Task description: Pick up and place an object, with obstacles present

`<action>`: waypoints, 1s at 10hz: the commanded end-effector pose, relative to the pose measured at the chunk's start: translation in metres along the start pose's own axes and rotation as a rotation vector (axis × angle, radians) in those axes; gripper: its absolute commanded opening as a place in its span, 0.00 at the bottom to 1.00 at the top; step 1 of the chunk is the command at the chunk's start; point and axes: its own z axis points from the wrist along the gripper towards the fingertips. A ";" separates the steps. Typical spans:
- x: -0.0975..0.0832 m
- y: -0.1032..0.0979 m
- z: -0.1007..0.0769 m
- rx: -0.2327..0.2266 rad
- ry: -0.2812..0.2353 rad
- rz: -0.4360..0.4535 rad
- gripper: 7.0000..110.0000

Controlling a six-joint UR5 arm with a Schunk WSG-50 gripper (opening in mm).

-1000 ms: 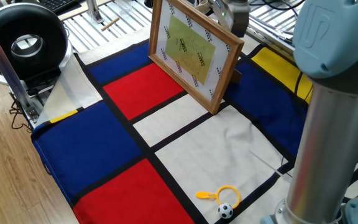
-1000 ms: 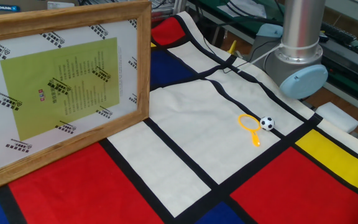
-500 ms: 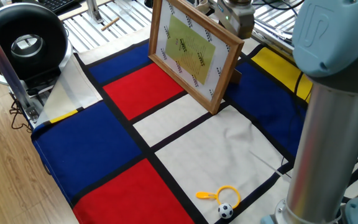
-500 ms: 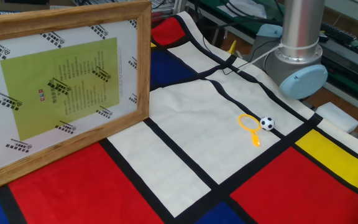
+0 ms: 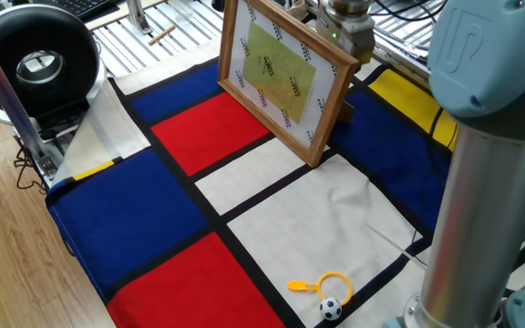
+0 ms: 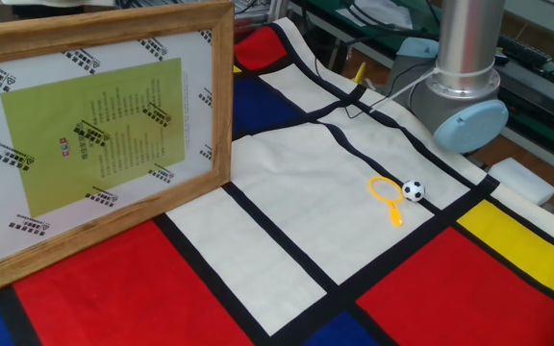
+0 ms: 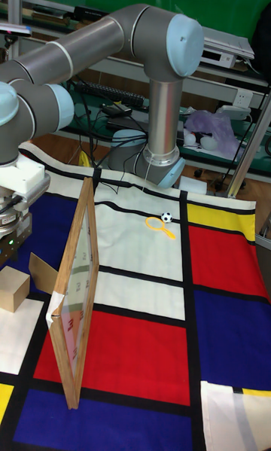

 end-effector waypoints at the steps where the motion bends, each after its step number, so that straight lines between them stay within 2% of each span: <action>1: -0.007 0.012 0.001 -0.034 -0.008 0.001 0.79; 2: 0.000 0.017 0.001 -0.055 0.017 -0.015 0.79; 3: 0.010 0.017 0.001 -0.053 0.060 -0.014 0.79; 5: 0.008 0.018 0.001 -0.059 0.051 0.006 0.79; 7: 0.008 0.015 0.001 -0.045 0.053 -0.011 0.79; 8: 0.015 0.010 0.001 -0.027 0.079 -0.021 0.79; 10: 0.024 0.008 0.000 -0.023 0.114 -0.066 0.79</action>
